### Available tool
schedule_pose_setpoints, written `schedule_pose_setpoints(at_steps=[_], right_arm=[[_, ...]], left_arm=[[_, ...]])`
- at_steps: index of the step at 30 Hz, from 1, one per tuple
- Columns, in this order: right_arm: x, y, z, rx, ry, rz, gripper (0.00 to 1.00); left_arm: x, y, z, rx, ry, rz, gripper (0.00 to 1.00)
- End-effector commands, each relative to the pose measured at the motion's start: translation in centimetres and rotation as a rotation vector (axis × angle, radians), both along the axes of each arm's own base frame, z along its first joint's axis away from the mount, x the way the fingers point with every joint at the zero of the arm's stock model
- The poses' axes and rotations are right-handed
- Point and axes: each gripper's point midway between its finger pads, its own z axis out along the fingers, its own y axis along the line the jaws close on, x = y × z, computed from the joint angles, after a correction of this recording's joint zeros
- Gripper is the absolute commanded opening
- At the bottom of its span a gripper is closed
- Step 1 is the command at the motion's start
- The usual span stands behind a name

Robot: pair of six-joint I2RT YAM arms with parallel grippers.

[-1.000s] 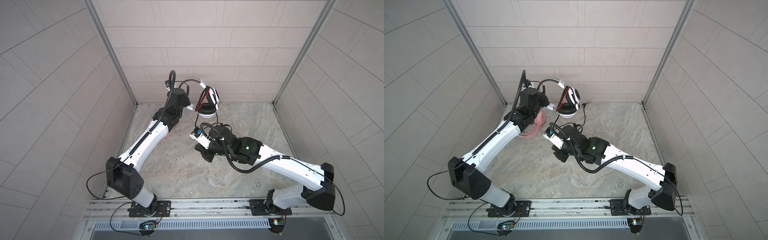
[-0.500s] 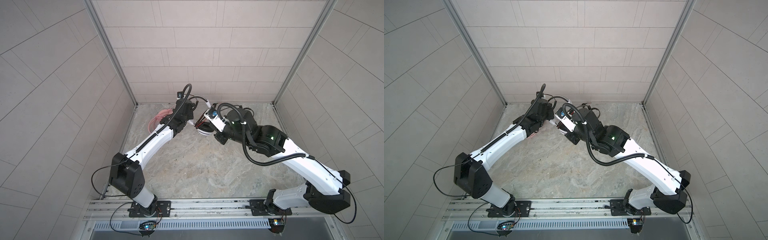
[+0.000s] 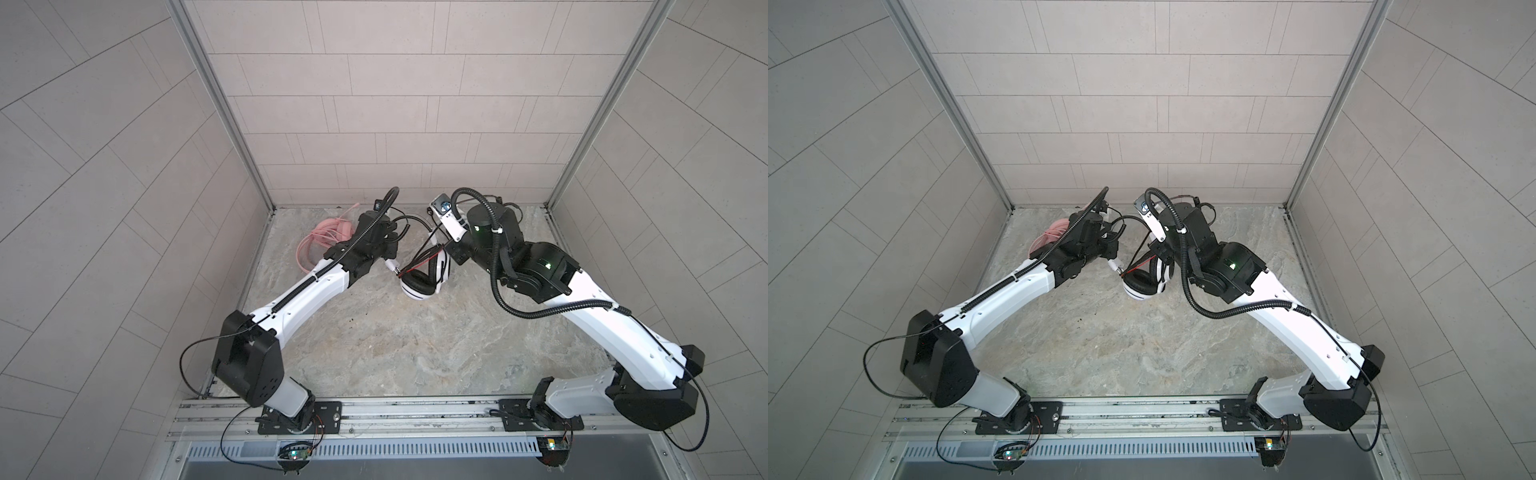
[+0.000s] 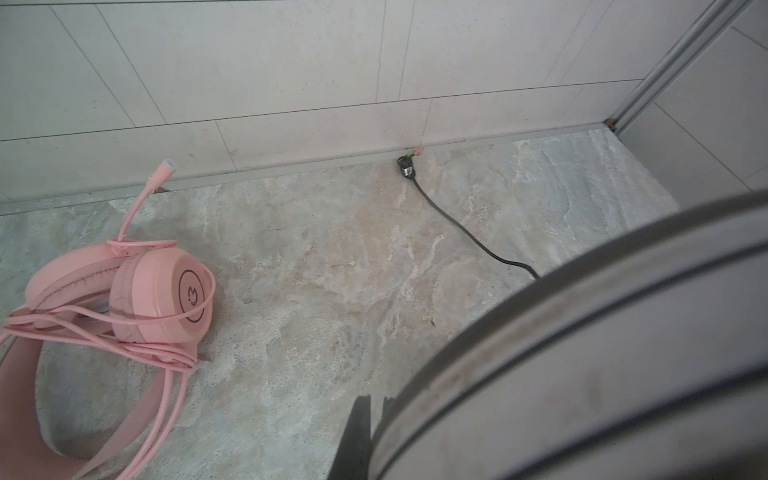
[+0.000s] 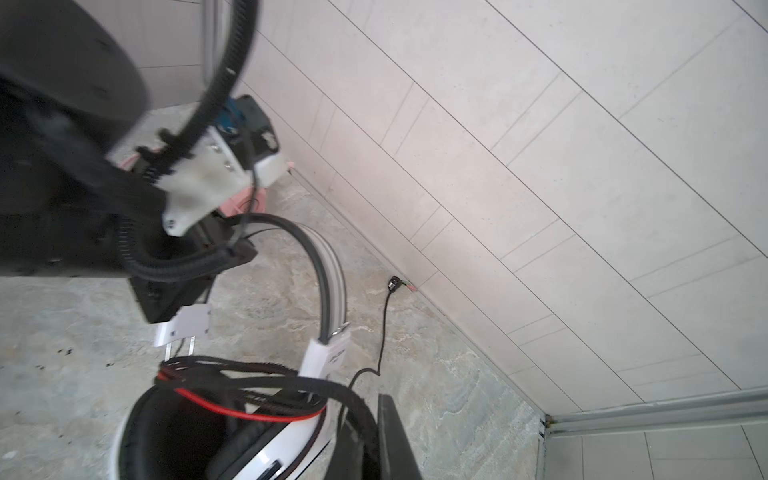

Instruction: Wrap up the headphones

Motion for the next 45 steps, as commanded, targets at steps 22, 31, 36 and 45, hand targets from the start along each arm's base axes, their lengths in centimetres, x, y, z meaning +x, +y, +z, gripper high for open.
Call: schedule_pose_setpoints(at_steps=[22,31,36,45], right_arm=[[5.3,-6.4,-5.5,0.393,0.200,-0.127,0.11],[5.5,-4.3,-6.1,0.577,0.256,0.028,0.22],[5.9,-2.3,-6.5,0.685,0.276,0.124,0.31],[7.7,1.0,-7.3,0.840,0.323,0.258,0.52]], left_arm=[[-4.5,-4.6,9.2,-0.553,0.046,-0.390,0.00],[-5.2,-5.6,11.4,-0.676,0.064,-0.463,0.00],[-5.4,-5.8,12.5,-0.709,0.059,-0.478,0.00],[-5.5,-5.5,14.7,-0.732,0.055,-0.478,0.00]])
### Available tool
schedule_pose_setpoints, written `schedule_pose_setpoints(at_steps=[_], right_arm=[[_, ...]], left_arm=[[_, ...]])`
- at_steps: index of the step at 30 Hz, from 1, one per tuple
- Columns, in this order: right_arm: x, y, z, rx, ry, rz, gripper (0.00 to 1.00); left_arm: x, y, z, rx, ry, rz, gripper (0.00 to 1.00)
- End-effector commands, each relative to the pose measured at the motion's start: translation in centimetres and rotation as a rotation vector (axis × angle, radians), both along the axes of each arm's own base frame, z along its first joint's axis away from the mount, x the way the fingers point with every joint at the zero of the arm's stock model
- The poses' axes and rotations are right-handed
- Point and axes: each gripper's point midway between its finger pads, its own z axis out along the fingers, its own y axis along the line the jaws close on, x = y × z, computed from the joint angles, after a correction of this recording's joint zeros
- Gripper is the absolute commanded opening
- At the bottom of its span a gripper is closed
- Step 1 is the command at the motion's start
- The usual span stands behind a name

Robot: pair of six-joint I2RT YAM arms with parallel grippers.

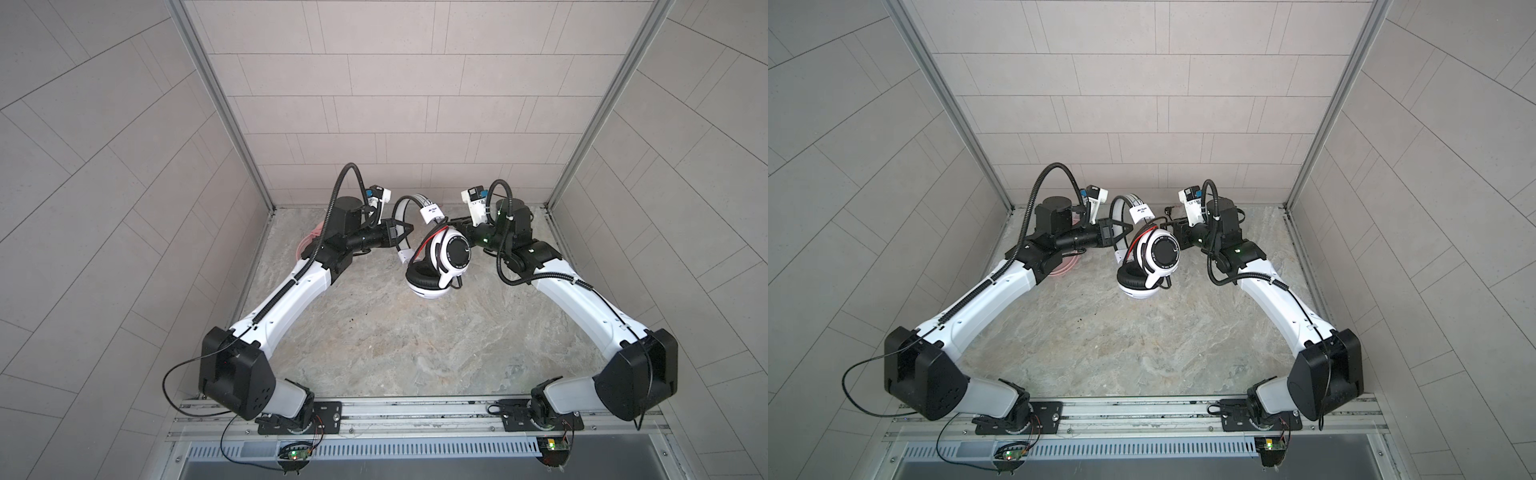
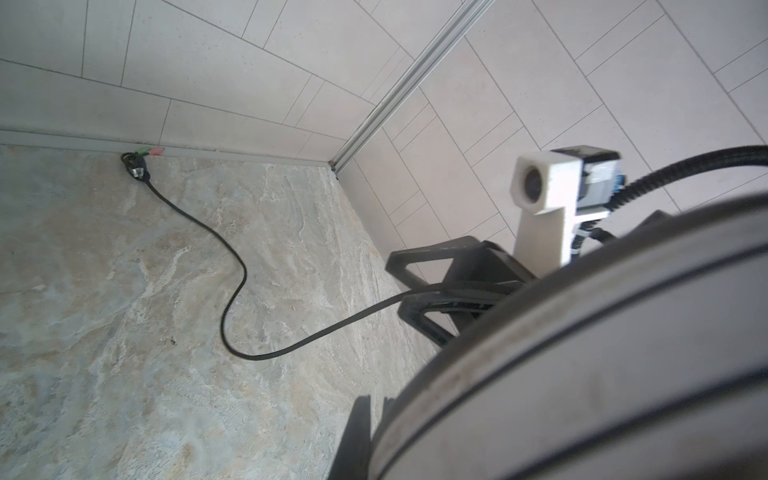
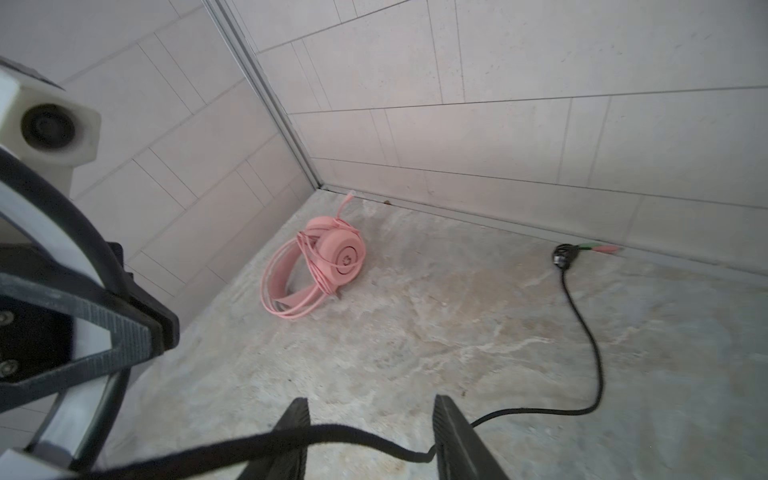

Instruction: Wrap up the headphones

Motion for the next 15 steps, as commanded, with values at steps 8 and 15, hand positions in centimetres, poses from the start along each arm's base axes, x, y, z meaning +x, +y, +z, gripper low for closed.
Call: schedule_pose_setpoints(at_steps=[8,15], right_arm=[[0.9,3.4,-0.5,0.169,-0.001,0.127,0.59],[2.4,4.8,-2.7,0.183,0.011,0.149,0.62]], left_arm=[[-1.0,0.3,6.7,-0.109,-0.068,-0.016,0.00],[-0.7,0.1,9.0,-0.174,-0.045,-0.020,0.00]])
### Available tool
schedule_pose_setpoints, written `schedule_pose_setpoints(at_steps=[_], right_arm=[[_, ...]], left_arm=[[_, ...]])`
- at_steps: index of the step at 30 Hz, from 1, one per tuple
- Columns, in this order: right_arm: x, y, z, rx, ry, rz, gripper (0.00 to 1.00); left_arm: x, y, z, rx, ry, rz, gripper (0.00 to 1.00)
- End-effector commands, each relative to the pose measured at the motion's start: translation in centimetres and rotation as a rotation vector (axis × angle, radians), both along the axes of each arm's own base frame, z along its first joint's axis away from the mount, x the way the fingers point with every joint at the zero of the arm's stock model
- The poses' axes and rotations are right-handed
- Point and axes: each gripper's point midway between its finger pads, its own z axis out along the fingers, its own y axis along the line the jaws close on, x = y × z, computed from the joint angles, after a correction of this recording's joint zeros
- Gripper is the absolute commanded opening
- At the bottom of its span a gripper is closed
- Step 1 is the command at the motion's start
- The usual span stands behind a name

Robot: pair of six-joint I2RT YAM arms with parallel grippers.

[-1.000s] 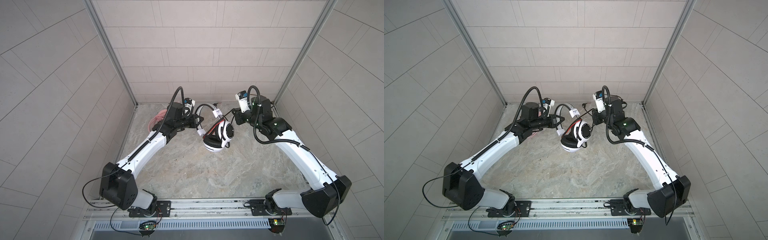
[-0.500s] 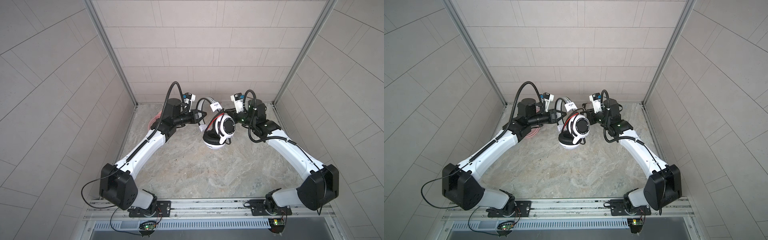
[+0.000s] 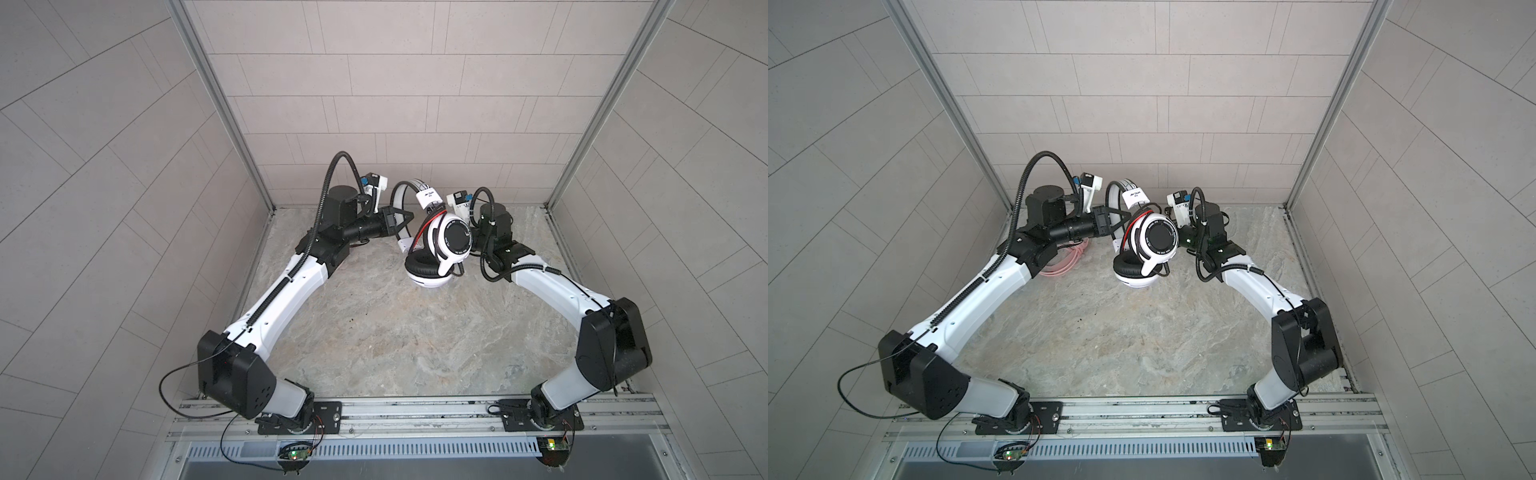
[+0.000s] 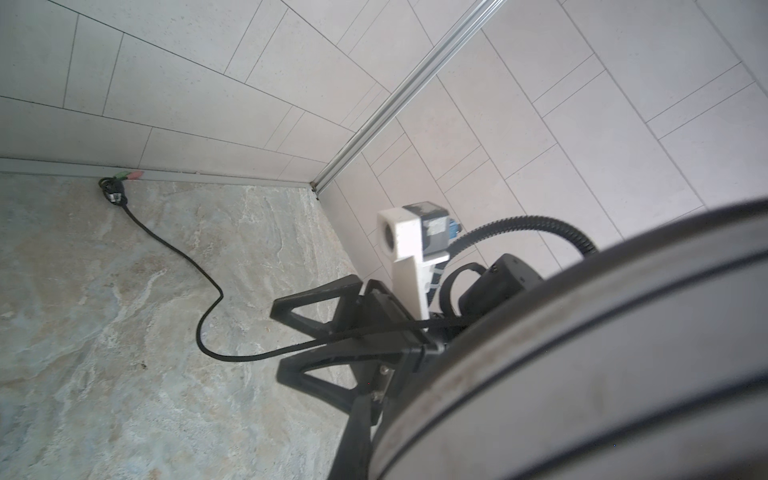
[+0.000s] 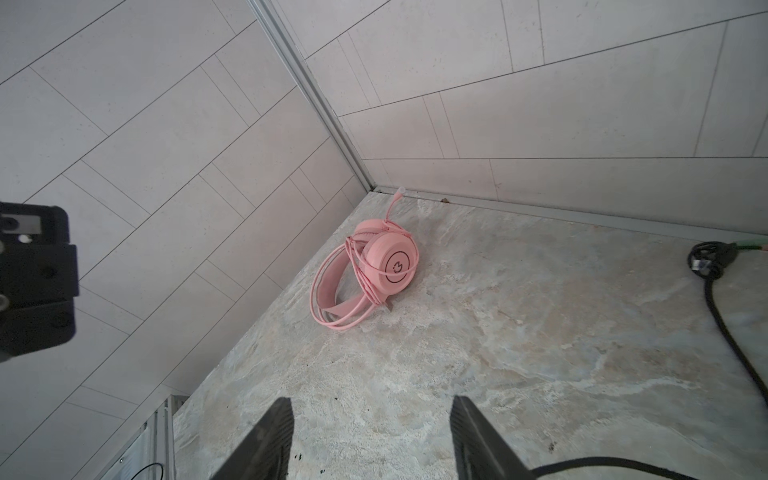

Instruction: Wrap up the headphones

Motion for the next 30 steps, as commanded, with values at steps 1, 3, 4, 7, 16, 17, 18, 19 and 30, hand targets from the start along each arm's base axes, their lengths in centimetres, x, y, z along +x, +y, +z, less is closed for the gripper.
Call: schedule_pose_setpoints(at_steps=[1,3,4,7,16,17,18,19,30], right_arm=[[0.7,0.9,0.1,0.038,-0.030,0.027,0.62],[1.3,1.4,-0.4,0.045,-0.029,0.041,0.62],[1.6,1.7,-0.5,0.053,-0.032,0.047,0.62],[2.4,2.7,-1.0,0.092,-0.035,0.065,0.57],[2.7,4.9,-3.2,0.109,0.002,0.103,0.15],[2.5,4.9,-3.5,0.101,0.007,0.107,0.14],[2.1,5.0,-3.8,0.095,0.012,0.110,0.13],[1.8,5.0,-4.1,0.089,0.017,0.112,0.13],[-5.2,7.0,-6.0,0.047,0.053,0.162,0.14]], left_arm=[[-0.8,0.0,5.2,-0.107,-0.053,-0.024,0.00],[-0.8,0.0,5.8,-0.116,-0.054,-0.025,0.00],[-0.8,0.0,6.0,-0.120,-0.055,-0.025,0.00],[-0.5,0.0,6.3,-0.129,-0.048,-0.018,0.00],[0.9,-0.1,6.2,-0.158,-0.017,0.016,0.00],[1.2,0.1,6.3,-0.158,-0.020,0.034,0.00],[1.6,0.4,6.1,-0.156,-0.019,0.059,0.00],[1.9,0.8,6.2,-0.154,-0.021,0.084,0.00],[6.3,4.8,8.0,-0.293,-0.066,0.412,0.00]])
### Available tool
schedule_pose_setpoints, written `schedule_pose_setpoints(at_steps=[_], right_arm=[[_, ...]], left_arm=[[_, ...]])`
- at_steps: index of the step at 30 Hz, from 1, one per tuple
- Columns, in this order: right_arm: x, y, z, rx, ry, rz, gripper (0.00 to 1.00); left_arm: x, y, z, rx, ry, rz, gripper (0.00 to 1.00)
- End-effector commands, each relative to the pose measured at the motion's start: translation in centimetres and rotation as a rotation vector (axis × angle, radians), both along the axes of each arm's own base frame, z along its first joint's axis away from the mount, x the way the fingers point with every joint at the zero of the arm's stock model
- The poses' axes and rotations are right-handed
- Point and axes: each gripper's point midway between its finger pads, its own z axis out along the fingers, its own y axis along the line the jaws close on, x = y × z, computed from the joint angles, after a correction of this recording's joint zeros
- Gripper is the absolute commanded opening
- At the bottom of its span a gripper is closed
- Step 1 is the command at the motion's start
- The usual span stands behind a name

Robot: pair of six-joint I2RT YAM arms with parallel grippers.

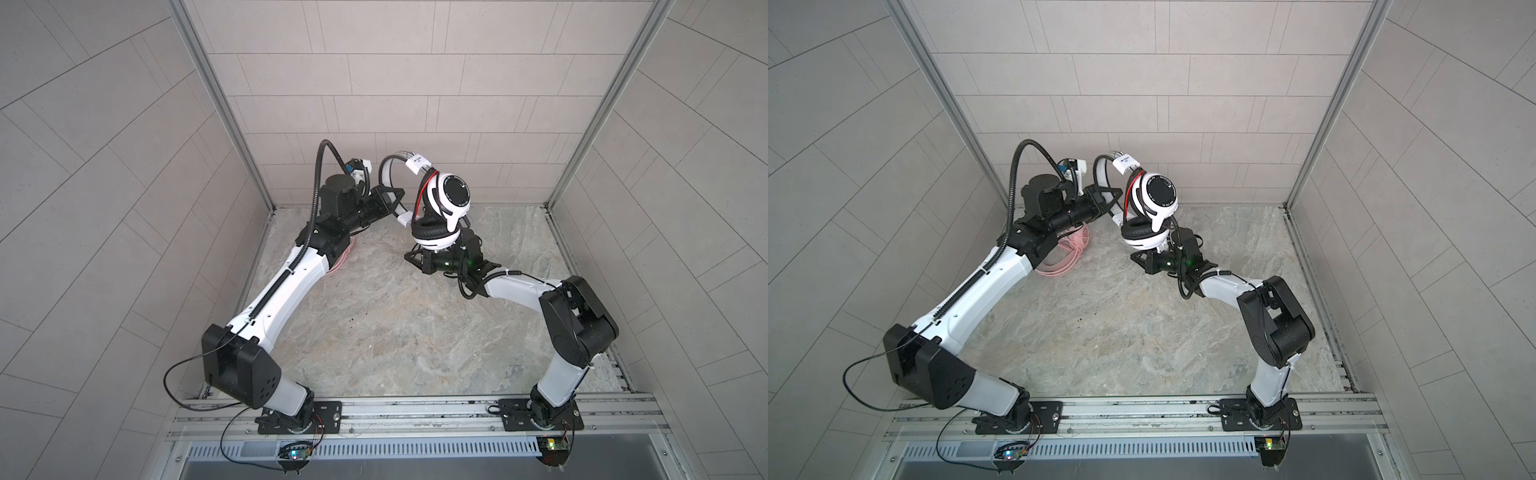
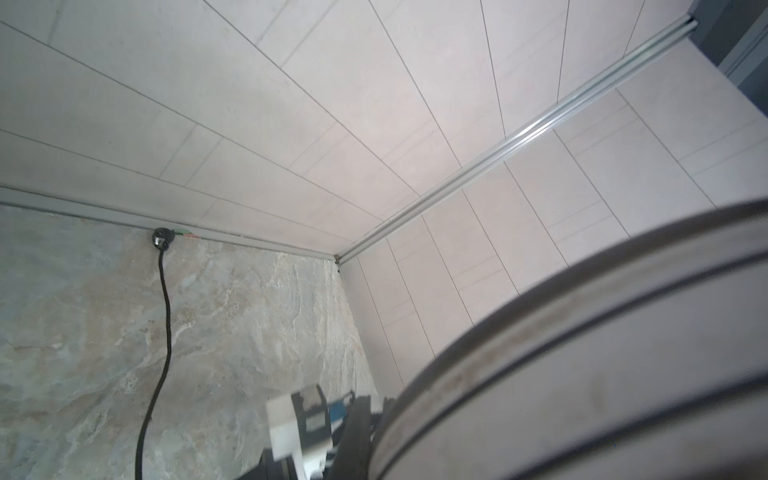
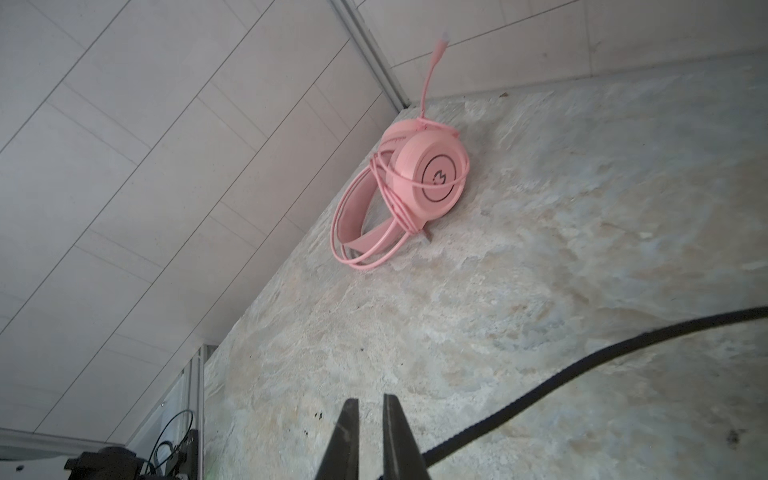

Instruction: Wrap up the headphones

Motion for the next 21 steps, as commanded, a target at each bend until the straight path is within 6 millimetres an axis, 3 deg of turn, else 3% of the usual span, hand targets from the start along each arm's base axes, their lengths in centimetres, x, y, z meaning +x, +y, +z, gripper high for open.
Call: schedule_pose_setpoints(at_steps=[1,12,21], right_arm=[[-1.9,0.8,3.3,0.033,-0.082,0.019,0.15],[-9.7,5.4,5.2,0.092,-0.075,0.225,0.20],[-14.1,7.7,6.9,0.184,-0.051,0.350,0.19]], left_arm=[[1.0,2.0,5.2,-0.164,-0.118,0.125,0.00],[2.5,3.1,7.1,-0.209,-0.159,0.204,0.00],[2.9,4.4,6.8,-0.183,-0.162,0.257,0.00]])
